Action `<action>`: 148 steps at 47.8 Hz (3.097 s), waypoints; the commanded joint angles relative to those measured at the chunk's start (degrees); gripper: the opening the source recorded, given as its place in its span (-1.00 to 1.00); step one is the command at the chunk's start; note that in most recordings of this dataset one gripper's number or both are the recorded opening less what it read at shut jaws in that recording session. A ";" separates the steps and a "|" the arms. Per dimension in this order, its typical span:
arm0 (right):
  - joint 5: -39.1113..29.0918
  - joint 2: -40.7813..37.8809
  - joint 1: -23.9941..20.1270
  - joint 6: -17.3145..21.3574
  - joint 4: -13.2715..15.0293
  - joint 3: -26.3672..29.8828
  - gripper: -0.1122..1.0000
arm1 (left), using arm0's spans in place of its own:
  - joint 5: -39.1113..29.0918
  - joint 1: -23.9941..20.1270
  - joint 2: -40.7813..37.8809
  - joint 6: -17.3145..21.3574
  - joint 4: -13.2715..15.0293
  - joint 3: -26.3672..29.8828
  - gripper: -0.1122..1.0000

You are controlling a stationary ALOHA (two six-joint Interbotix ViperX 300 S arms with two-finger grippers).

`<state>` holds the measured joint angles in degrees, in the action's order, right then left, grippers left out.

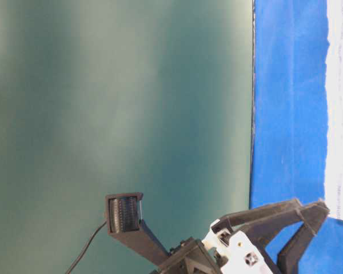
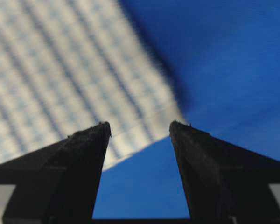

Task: Fold the blue towel.

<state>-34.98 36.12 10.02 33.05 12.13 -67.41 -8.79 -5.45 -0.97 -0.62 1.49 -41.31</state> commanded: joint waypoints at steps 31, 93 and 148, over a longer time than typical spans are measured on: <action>8.61 -16.35 7.12 -0.53 4.57 2.02 0.27 | 3.08 -6.42 -7.12 4.83 -0.09 1.58 0.70; -2.37 -0.62 6.15 -1.23 4.13 7.21 -0.76 | -14.06 -4.75 4.66 5.98 -0.35 6.77 -0.72; 8.44 -13.54 15.82 -1.41 16.96 23.82 -0.76 | -0.53 13.27 -2.02 3.69 -0.09 20.48 -0.72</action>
<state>-28.92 24.43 24.52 31.73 28.04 -46.67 -10.72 7.38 -2.29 3.08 1.32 -24.35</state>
